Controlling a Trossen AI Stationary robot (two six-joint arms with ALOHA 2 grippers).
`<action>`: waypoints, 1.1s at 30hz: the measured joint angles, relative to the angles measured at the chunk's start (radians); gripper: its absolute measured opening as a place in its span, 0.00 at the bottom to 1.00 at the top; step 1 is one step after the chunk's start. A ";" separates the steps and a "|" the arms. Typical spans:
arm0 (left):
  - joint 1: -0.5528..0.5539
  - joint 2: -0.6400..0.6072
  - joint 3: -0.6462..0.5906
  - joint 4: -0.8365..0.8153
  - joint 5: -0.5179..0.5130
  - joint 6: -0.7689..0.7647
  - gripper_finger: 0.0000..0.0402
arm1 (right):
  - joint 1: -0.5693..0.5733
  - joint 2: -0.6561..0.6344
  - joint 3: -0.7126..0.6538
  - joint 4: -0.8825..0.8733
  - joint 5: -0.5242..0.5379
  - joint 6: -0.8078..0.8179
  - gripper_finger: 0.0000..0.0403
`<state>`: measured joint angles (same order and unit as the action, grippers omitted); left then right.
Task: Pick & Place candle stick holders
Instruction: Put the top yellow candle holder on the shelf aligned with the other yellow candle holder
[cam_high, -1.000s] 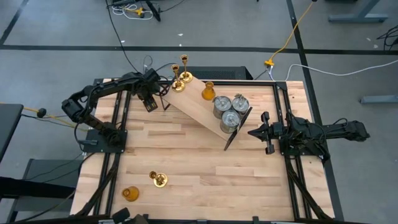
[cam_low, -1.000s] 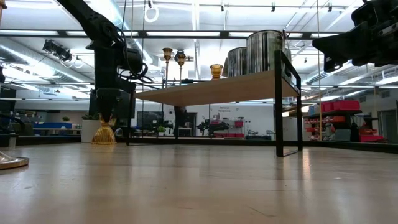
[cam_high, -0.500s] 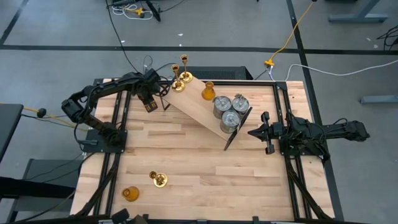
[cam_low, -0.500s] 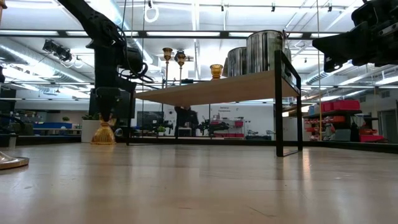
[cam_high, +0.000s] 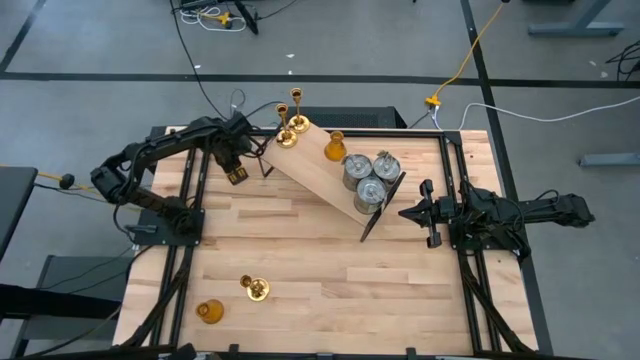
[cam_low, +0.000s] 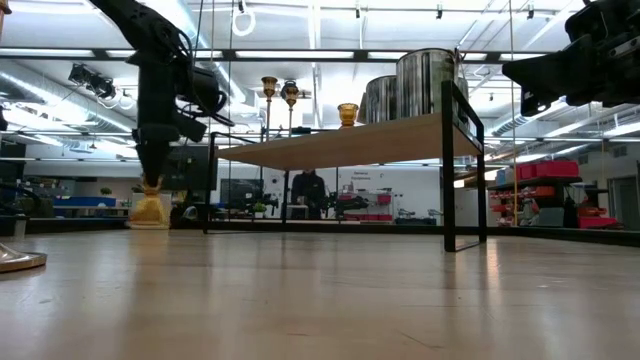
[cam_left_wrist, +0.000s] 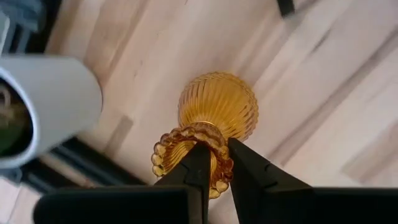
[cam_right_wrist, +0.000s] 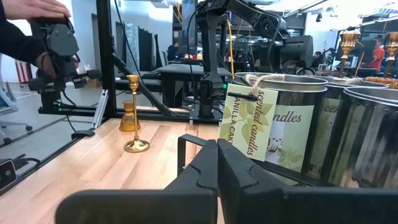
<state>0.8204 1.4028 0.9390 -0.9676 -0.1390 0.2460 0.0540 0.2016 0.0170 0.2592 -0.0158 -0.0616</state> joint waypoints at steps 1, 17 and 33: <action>0.000 -0.007 0.000 -0.022 -0.004 -0.001 0.12 | 0.000 0.000 0.000 0.000 0.000 0.000 0.01; -0.094 -0.128 0.002 -0.162 0.040 -0.087 0.11 | 0.000 0.000 0.000 0.000 0.000 0.000 0.01; -0.371 -0.142 0.293 -0.373 0.036 -0.209 0.11 | 0.000 0.000 0.000 0.000 0.000 0.000 0.01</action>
<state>0.4491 1.2610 1.2319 -1.3408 -0.1031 0.0373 0.0544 0.2014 0.0170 0.2594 -0.0156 -0.0619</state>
